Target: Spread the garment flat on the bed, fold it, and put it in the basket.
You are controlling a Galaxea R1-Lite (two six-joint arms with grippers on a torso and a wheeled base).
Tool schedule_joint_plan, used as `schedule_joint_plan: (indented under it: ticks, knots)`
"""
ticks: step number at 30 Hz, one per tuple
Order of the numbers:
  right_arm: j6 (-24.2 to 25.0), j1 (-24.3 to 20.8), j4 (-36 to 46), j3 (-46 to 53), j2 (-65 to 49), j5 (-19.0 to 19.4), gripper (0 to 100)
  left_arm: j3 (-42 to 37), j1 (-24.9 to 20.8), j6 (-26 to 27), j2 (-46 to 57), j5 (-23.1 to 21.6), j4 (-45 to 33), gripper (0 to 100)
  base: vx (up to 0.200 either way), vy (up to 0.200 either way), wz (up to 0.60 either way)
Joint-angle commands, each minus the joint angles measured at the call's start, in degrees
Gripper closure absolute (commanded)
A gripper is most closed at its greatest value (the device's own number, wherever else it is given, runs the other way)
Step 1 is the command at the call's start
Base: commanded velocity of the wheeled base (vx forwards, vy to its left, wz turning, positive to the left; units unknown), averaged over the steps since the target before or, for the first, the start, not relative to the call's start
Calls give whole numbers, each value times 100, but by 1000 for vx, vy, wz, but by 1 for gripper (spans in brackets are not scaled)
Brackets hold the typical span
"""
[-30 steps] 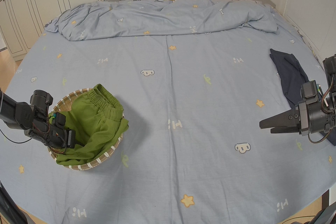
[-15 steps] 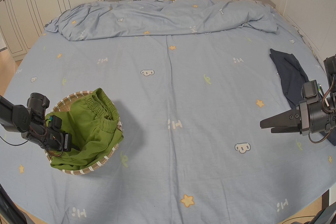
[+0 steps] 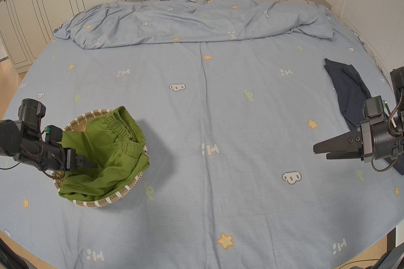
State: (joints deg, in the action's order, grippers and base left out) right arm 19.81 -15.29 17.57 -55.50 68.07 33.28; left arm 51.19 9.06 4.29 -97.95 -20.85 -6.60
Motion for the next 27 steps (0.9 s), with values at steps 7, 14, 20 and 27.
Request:
schedule_joint_plan:
  ticks: [7, 14, 20, 27]
  knots:
    - [-109, 228, 1, 295, -523, -489, 0, -487, 342, 2, 2623, -25, -26, 0, 0, 0, 0]
    - [-1023, 966, -34, 1815, -2545, -726, 0, -1761, 210, 10, 5128, -34, -26, 0, 0, 0, 0]
    - [-1049, 1080, 98, 2826, -4715, -709, 0, -3176, -361, 10, 7255, -42, -158, 0, 0, 0, 0]
    - [-1084, 1265, 1205, 3010, -6315, -709, 0, -4003, -1231, 28, 8907, -42, -773, 0, 0, 0, 0]
